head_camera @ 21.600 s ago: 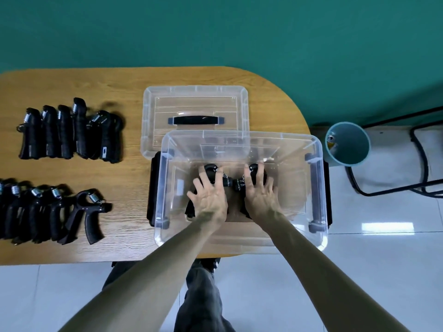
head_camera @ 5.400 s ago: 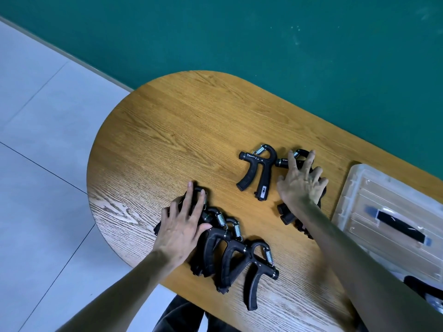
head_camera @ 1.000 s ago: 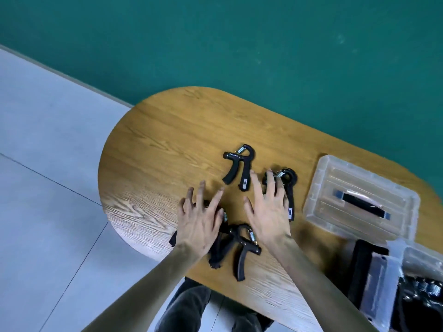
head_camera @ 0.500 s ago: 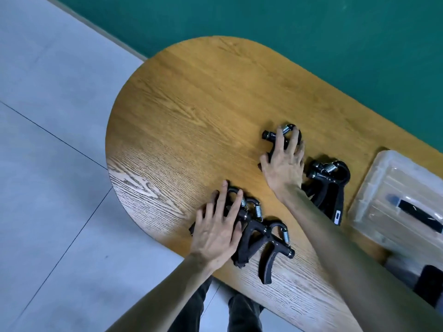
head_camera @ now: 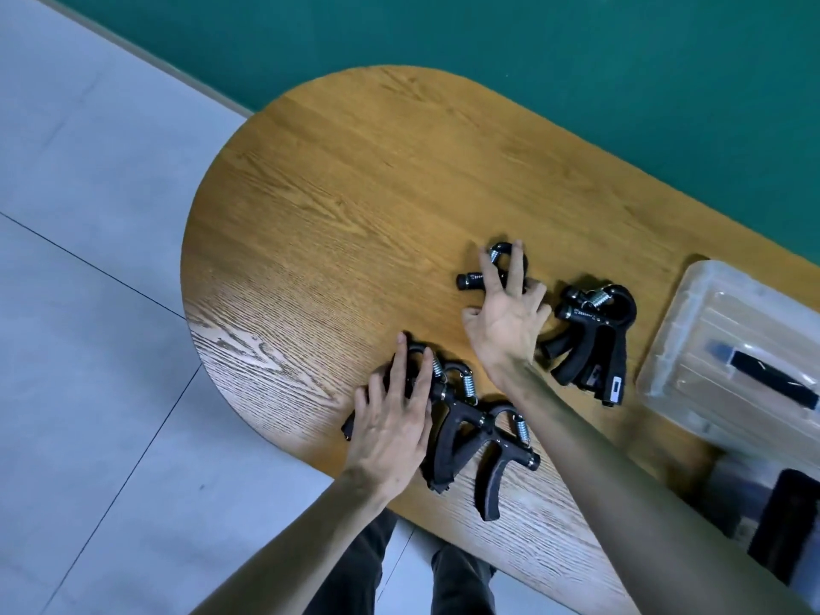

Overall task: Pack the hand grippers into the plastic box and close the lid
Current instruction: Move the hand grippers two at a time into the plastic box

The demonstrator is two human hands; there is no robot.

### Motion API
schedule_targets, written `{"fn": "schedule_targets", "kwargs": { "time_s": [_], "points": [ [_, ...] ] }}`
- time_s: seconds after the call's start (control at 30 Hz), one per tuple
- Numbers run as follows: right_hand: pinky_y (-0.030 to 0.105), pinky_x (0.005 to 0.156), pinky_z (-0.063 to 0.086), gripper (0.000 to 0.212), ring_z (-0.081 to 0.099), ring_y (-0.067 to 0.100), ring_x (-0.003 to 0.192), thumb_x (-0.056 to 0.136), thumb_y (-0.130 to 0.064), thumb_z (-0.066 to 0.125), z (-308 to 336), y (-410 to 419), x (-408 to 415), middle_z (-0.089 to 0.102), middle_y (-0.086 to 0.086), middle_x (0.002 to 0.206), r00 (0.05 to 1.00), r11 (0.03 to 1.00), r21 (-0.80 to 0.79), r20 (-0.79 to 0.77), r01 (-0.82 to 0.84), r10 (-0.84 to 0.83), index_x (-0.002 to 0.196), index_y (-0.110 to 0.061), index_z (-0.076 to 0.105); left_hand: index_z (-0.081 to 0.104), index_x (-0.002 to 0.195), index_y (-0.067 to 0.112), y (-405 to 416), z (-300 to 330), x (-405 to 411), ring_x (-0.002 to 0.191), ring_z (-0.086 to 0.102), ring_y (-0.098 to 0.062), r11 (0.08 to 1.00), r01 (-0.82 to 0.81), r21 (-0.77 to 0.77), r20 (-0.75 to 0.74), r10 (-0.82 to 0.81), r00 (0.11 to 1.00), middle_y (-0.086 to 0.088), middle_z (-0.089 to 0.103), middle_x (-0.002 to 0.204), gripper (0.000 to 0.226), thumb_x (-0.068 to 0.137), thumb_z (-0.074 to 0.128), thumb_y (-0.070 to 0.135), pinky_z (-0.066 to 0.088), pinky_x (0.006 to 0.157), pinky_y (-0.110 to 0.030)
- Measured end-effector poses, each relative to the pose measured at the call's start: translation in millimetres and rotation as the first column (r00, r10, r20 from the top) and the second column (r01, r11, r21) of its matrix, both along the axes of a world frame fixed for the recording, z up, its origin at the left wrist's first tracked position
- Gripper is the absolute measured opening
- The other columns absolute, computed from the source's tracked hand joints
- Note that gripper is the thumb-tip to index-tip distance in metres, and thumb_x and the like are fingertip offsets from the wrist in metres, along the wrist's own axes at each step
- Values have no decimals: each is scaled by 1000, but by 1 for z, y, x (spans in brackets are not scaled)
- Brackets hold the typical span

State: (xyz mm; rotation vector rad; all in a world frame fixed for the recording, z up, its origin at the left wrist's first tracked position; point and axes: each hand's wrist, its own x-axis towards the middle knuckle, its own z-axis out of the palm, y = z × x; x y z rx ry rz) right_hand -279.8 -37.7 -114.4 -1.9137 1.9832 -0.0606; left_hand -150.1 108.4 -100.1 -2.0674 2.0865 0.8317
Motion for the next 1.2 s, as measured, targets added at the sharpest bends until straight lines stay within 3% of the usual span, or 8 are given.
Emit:
{"fn": "schedule_targets", "kwargs": {
  "time_s": [0.07,0.37,0.6,0.77,0.97,1.2],
  "points": [
    [38,83,25,94,32,26,107,79,-17,63,-1,9,-3,-3,0,169,1000,1000,-19,-2,-7,7,156,-42,15,-20,156,23,1,-2,-1,119,38,-29,999,-25,-24,6,25,1000,-15,-23,165,68,102,19,38,39,102,-46],
    [42,85,34,93,38,30,110,80,-15,62,21,31,-17,4,4,169,998,994,-112,65,-15,23,158,-35,17,5,161,17,7,2,-3,105,39,-33,978,-142,-150,36,149,988,-16,-2,168,64,102,15,40,43,89,-50],
    [43,86,35,90,38,32,112,77,-13,63,56,64,-37,3,5,169,992,984,-174,117,-28,49,156,-31,25,13,160,17,-4,29,-11,104,40,-38,947,-217,-236,70,239,968,-17,4,168,64,104,35,36,37,86,-54],
    [45,89,36,87,30,29,111,79,-12,61,82,94,-80,0,6,169,992,981,-193,124,-2,26,156,-28,26,15,160,16,-7,58,-56,102,34,-37,923,-202,-328,38,226,973,-16,0,169,61,105,36,33,38,85,-55],
    [44,90,35,87,33,30,110,78,-10,60,114,114,-143,0,6,169,988,971,-234,153,47,-11,156,-30,26,22,158,14,-11,91,-125,98,42,-39,880,-157,-448,20,185,982,-20,6,167,59,104,39,28,39,82,-52],
    [43,95,32,87,28,28,114,79,-11,62,157,146,-218,4,6,168,981,948,-292,179,129,-78,156,-29,26,21,159,14,9,129,-207,99,40,-37,859,-123,-497,-32,123,992,-20,6,167,60,104,42,25,37,81,-50]
  ]
}}
